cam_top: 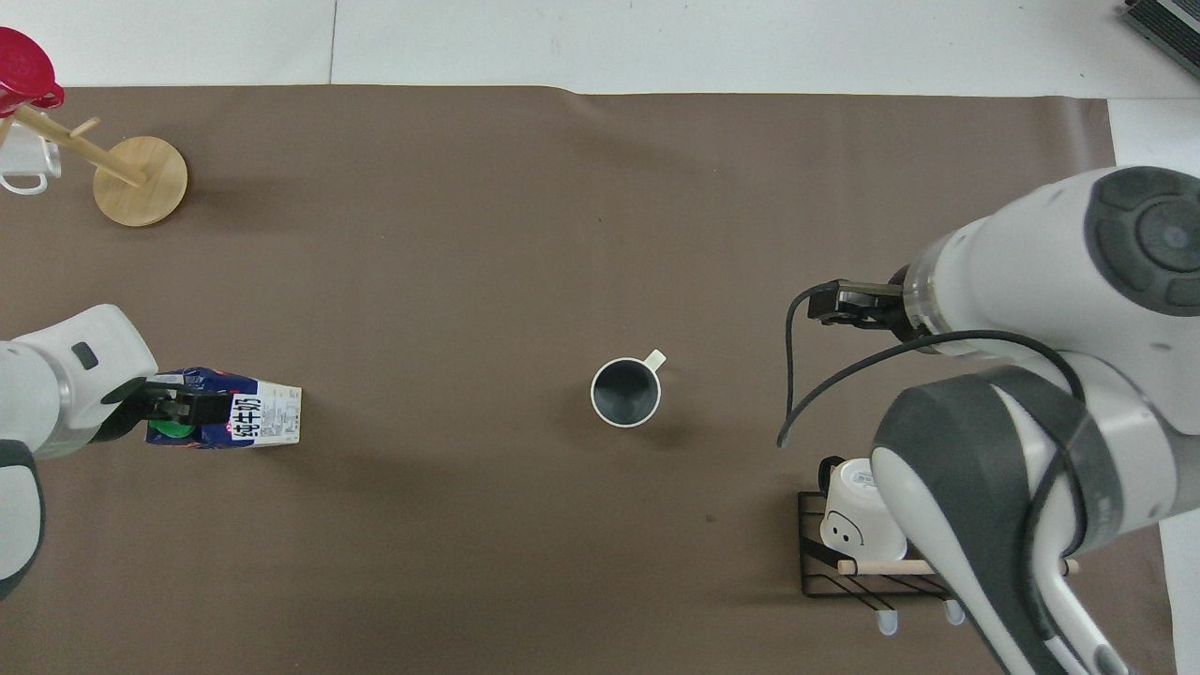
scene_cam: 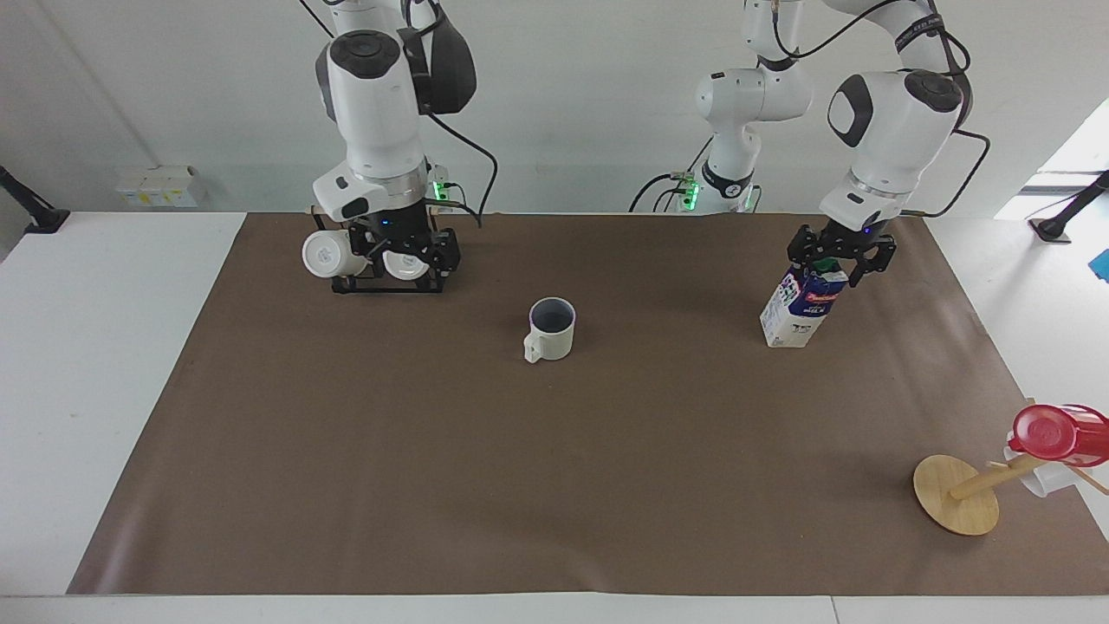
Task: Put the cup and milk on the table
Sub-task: 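Release the mug and withdraw the right gripper while the left gripper grasps the carton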
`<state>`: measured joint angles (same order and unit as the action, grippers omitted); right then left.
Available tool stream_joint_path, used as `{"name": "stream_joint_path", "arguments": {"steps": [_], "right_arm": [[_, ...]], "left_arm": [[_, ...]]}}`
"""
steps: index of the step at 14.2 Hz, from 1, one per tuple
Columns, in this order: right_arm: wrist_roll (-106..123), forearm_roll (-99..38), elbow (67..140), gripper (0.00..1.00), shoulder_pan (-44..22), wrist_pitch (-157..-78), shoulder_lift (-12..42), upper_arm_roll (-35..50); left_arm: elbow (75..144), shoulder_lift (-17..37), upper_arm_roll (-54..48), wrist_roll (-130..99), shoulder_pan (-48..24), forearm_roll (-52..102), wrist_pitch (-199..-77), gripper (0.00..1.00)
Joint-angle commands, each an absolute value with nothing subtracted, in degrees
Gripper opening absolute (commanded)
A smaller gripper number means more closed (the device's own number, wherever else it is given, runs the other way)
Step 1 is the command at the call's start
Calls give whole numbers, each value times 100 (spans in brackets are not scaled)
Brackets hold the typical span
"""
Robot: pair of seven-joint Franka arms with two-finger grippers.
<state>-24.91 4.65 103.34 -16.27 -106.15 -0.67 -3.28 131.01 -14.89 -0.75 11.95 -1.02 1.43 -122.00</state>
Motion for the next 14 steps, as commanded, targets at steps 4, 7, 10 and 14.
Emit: {"name": "stream_joint_path", "arguments": {"steps": [4, 7, 10, 14], "right_arm": [[-1487, 325, 10196, 100, -784, -10276, -334, -299], [-1196, 316, 10116, 100, -519, -10108, -404, -299], [-1002, -7, 9714, 100, -352, -9749, -404, -334], [-537, -88, 8975, 100, -255, -8967, -404, -518]], "left_arm": [[13227, -1547, -79, 1222, -97, 149, -12305, 76], [13219, -1556, -70, 1213, -97, 149, -12252, 60], [13193, -1547, -70, 1213, -79, 149, -12226, 50], [13149, -1529, -70, 1117, -70, 150, -12155, 46]]}}
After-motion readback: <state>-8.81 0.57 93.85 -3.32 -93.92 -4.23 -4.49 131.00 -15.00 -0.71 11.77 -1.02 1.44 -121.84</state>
